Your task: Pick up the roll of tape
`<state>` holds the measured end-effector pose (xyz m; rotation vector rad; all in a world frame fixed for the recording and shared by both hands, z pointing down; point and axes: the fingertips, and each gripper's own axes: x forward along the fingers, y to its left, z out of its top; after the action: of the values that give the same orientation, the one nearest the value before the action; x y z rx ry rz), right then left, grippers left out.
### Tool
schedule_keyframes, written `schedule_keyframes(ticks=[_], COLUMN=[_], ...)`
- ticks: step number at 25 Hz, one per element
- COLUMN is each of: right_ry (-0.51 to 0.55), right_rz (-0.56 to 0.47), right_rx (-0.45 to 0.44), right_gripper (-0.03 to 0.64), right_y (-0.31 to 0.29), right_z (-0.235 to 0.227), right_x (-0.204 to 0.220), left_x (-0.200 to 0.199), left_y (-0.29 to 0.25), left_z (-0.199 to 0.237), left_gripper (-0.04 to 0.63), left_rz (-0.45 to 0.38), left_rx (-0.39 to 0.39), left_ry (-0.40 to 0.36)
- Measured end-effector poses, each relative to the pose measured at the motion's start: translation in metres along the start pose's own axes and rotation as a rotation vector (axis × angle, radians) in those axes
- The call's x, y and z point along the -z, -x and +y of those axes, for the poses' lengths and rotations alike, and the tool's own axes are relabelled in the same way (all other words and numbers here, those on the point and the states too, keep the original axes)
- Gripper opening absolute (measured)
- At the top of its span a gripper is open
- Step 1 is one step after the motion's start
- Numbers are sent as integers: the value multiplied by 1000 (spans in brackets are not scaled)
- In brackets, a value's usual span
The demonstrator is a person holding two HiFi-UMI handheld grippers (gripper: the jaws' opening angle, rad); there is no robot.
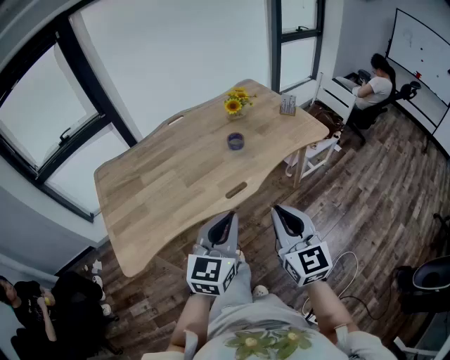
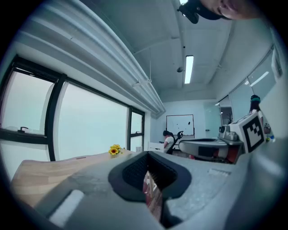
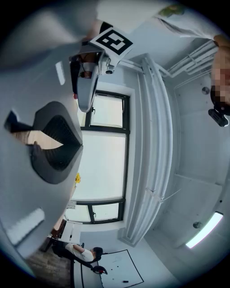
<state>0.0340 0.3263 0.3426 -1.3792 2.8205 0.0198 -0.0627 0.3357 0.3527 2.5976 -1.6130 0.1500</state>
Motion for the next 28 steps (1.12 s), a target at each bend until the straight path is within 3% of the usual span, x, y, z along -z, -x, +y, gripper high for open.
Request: schedule_keyframes(ticks=[16, 28], right_ry=[-26, -38], right_rz=[57, 151], right_rx=[-7, -4], right_gripper=[-3, -3], right_y=[-47, -137], right_z=[-28, -81], right_x=[35, 62], left_x=[19, 12], left_y=[-59, -157], left_z=[42, 108], left_gripper=[0, 212], left_rz=[30, 16], left_rx=[5, 74], left_ry=[19, -68])
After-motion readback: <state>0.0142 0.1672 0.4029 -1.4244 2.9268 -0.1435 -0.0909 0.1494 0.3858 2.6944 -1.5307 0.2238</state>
